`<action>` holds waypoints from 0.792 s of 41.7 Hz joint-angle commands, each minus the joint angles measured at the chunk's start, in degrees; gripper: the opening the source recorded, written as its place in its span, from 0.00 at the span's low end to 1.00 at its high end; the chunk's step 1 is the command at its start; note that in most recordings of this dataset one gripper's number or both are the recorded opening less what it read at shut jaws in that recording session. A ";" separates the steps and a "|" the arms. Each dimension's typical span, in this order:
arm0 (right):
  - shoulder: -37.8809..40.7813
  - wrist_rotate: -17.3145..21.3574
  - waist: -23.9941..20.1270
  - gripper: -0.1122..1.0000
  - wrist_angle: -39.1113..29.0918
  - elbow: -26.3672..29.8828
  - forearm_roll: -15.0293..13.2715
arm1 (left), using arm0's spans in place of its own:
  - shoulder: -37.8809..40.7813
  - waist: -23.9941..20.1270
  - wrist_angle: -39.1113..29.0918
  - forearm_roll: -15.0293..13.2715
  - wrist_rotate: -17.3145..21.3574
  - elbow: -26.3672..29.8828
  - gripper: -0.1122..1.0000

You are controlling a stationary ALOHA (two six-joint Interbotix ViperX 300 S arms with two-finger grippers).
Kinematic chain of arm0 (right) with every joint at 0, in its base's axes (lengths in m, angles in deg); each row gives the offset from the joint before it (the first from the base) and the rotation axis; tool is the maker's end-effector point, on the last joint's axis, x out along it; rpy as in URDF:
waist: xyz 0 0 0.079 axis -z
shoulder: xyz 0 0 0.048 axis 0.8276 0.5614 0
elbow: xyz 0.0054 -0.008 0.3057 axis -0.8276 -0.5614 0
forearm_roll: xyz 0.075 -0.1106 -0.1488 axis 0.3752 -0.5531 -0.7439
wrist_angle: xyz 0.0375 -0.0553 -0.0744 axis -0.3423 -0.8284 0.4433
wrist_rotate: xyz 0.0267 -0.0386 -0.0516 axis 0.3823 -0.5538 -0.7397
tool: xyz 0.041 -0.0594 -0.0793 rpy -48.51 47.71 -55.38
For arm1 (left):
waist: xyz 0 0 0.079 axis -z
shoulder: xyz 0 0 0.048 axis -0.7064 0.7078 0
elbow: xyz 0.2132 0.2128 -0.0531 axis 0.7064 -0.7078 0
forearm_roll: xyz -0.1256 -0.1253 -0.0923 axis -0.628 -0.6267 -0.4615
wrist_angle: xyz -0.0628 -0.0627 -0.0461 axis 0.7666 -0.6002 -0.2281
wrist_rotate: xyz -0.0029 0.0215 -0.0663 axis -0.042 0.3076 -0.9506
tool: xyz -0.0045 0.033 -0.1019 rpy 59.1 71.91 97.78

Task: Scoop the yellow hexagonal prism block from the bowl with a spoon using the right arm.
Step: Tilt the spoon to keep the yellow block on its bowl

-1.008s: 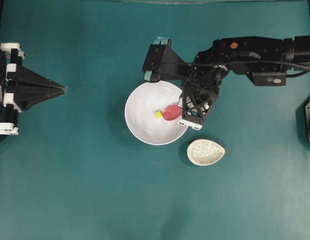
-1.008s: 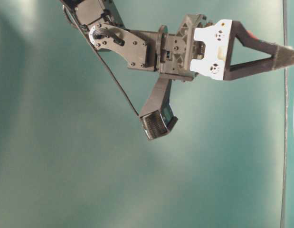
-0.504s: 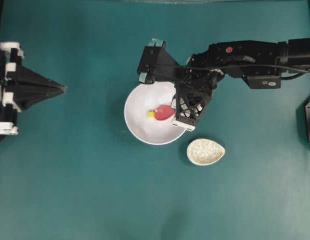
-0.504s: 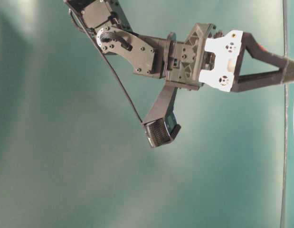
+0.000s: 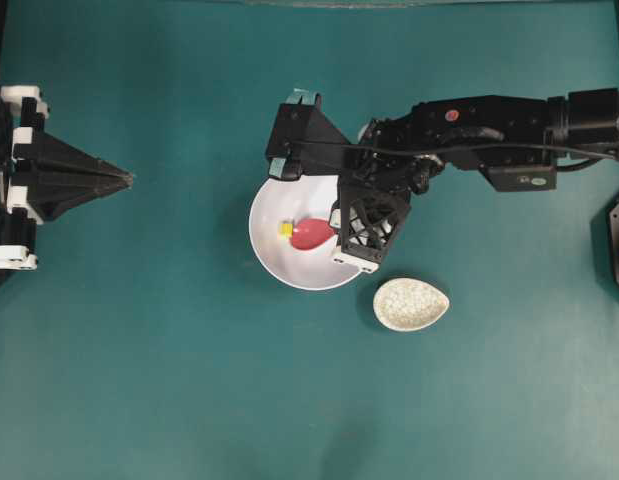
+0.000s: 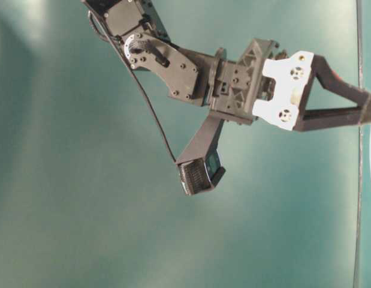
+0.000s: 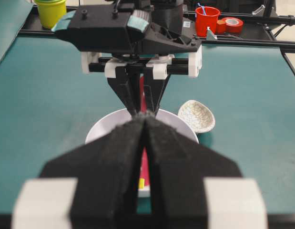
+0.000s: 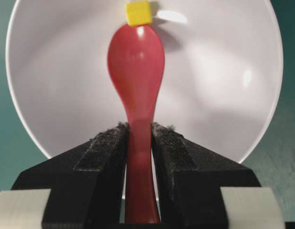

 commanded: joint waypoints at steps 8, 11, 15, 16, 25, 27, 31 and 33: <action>-0.97 -0.18 -0.09 0.30 2.46 1.23 -0.09 | 0.44 -0.09 0.53 0.18 0.18 0.79 0.10; -0.97 -0.18 -0.18 0.30 3.16 1.23 -0.09 | 0.44 -0.09 0.53 0.18 0.18 0.79 0.10; -0.97 -0.18 -0.09 0.30 4.39 1.23 -0.09 | 0.44 -0.09 0.53 0.18 0.18 0.88 0.10; -0.97 -0.09 -0.18 0.30 4.75 1.23 -0.09 | 0.44 -0.09 0.53 0.18 0.18 0.79 0.10; -1.05 0.26 -0.09 0.30 5.01 1.32 -0.09 | 0.44 -0.09 0.53 0.18 0.18 0.88 0.10; -1.05 0.26 -0.09 0.30 5.01 1.32 -0.09 | 0.44 -0.09 0.53 0.18 0.26 0.79 0.10; -1.23 0.35 -0.18 0.30 5.01 1.41 -0.09 | 0.44 -0.09 0.53 0.18 0.26 0.79 0.10; -1.49 0.35 -0.09 0.30 5.36 1.41 -0.09 | 0.44 -0.09 0.53 0.09 0.26 0.79 0.10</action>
